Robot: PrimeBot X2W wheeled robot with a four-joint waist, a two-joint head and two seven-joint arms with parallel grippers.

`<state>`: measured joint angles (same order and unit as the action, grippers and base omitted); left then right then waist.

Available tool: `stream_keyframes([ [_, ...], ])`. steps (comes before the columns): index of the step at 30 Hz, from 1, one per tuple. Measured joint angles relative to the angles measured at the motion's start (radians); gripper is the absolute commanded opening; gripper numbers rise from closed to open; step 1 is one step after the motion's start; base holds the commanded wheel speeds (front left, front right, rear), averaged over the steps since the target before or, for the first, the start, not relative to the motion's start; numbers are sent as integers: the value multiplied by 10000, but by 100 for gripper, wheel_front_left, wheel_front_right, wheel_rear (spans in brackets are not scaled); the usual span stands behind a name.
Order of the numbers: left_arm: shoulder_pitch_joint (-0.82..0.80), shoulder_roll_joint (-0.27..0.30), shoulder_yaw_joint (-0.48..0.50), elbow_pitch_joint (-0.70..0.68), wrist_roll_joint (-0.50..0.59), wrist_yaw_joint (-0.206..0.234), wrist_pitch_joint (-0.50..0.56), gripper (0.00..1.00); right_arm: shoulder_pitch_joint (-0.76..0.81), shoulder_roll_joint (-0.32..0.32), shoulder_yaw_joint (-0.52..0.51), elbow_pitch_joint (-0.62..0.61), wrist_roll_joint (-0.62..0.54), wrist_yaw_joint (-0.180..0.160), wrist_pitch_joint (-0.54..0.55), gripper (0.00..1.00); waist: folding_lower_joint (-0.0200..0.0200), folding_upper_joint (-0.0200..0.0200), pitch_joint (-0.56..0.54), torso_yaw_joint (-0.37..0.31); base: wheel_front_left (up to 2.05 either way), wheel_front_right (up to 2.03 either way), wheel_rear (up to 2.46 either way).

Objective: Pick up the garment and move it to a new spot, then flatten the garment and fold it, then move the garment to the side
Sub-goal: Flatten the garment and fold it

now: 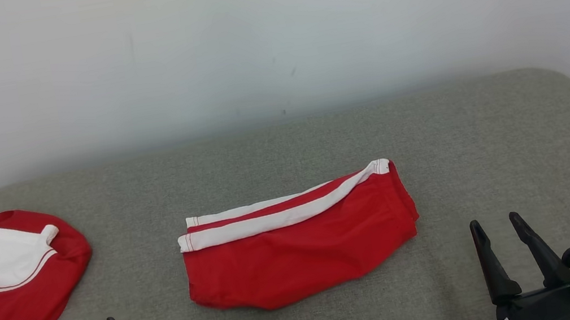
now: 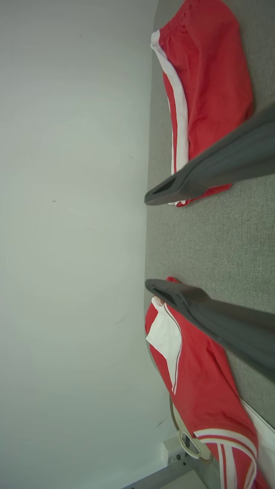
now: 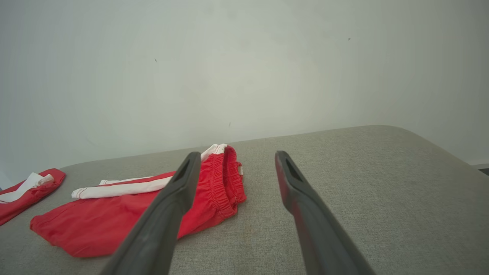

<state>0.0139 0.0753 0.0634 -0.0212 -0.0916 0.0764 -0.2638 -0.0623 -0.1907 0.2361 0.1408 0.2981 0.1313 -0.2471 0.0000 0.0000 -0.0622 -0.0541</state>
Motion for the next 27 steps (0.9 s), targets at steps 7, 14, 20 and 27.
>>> stream_keyframes([
  [7, -120, -4, 56, 336, -33, 44, 0, 100, 24, 23, 140, -12, -69, 0, -56, 100, 0, 0, -30, 149, 0, 0, 0],
  [14, -143, -4, -6, 485, 35, 105, 0, 100, 24, 27, 140, 17, -130, 0, -84, 100, 0, 0, -58, 174, 0, 0, 0],
  [20, -139, -4, -40, 644, 27, 123, 0, 100, 24, 40, 128, 73, -157, 0, -84, 100, 0, 1, -81, 157, 0, 0, 0],
  [27, -139, 15, -38, 675, 10, 128, 0, 100, 25, 38, 153, 109, -157, 0, -86, 100, 0, 1, -117, 162, 0, 0, 0],
])
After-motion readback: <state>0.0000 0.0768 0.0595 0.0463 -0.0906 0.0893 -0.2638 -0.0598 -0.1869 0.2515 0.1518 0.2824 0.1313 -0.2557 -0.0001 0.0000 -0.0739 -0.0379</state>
